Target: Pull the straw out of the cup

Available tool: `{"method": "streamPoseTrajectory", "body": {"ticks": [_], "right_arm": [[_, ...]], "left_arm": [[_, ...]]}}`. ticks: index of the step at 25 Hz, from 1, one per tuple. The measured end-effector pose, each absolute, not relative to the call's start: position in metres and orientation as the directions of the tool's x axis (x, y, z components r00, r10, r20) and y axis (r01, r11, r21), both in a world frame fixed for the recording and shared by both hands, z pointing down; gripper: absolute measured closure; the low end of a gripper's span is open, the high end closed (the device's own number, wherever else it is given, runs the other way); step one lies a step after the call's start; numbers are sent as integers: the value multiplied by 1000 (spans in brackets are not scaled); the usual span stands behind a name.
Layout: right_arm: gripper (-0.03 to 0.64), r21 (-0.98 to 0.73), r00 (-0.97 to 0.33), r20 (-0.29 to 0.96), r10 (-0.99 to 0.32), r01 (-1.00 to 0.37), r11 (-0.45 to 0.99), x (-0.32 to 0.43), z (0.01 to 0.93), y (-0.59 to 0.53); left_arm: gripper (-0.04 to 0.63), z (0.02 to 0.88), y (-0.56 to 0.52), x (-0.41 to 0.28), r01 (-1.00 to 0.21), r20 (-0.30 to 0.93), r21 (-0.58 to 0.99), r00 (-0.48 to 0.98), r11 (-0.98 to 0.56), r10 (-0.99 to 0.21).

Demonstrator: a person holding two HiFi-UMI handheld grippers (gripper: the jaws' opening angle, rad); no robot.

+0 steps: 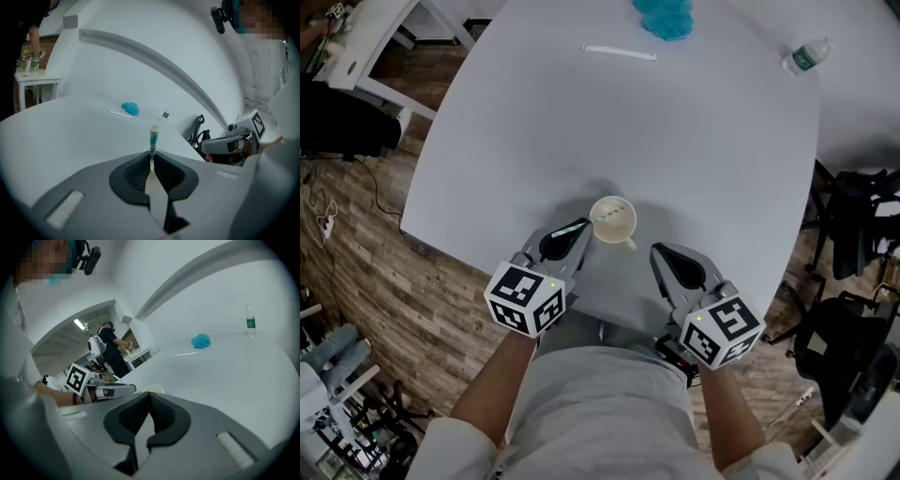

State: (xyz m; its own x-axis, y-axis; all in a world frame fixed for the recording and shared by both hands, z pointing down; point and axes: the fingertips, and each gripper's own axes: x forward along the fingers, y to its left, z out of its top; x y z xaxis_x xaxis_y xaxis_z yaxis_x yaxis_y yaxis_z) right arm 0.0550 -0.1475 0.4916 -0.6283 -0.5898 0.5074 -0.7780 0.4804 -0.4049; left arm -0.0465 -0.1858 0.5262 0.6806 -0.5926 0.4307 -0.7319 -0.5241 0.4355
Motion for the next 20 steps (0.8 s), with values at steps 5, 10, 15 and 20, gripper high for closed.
{"method": "streamPoseTrajectory", "body": {"ticks": [5, 10, 15, 20], "right_arm": [[611, -403, -628, 500, -596, -778, 482, 54, 488, -147], [611, -402, -635, 489, -598, -773, 491, 53, 486, -143], [611, -393, -636, 476, -607, -771, 501, 51, 480, -141], [611, -384, -638, 465, -613, -770, 510, 52, 475, -137]], "left_arm": [[551, 521, -184, -50, -737, 427, 426, 675, -525, -602], [551, 515, -182, -52, -740, 423, 418, 672, -527, -608], [551, 506, -174, -54, -739, 419, 401, 673, -541, -610], [551, 495, -168, -57, -748, 410, 385, 664, -541, -626]]}}
